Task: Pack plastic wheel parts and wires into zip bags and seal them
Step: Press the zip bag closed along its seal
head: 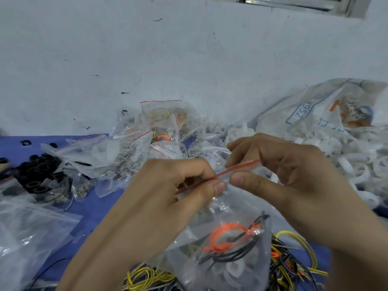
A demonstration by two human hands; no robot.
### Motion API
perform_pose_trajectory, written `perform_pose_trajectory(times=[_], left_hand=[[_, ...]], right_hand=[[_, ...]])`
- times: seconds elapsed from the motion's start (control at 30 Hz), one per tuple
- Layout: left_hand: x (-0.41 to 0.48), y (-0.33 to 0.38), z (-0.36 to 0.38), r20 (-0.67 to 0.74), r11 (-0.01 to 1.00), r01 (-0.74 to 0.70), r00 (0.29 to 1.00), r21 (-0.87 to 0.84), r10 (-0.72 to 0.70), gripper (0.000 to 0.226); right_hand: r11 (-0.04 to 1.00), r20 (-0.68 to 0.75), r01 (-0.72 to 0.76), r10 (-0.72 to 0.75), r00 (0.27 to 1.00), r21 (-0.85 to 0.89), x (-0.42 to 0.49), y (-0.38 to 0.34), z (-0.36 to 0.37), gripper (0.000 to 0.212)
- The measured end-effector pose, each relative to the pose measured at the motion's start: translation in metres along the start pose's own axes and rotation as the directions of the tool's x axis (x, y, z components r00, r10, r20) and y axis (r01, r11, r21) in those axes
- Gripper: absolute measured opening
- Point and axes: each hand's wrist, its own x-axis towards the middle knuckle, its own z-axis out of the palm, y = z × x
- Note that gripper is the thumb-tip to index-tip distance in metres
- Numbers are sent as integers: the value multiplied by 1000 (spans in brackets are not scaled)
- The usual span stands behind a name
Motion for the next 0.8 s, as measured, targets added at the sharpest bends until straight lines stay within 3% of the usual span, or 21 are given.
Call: perform_pose_trajectory(times=[0.33,0.43,0.63,0.8], left_hand=[[-1,-20,-3,3,993,84,997,-83,-84,23],[-2,-30,-7,-38,989,100,994,-107,-105,30],[-3,-36,-11,-154,994,86,984,-62,-95,43],[-2,-39,-14,-272,977,93,951,-191,-144,52]], right_hand=[[999,-67,-36,38,997,22,-4,16,-13,19],[995,-113,-52,61,992,80,-5,22,-18,28],[980,-190,-80,115,975,183,-6,32,-22,8],[956,-278,-105,183,943,273,-7,41,-26,22]])
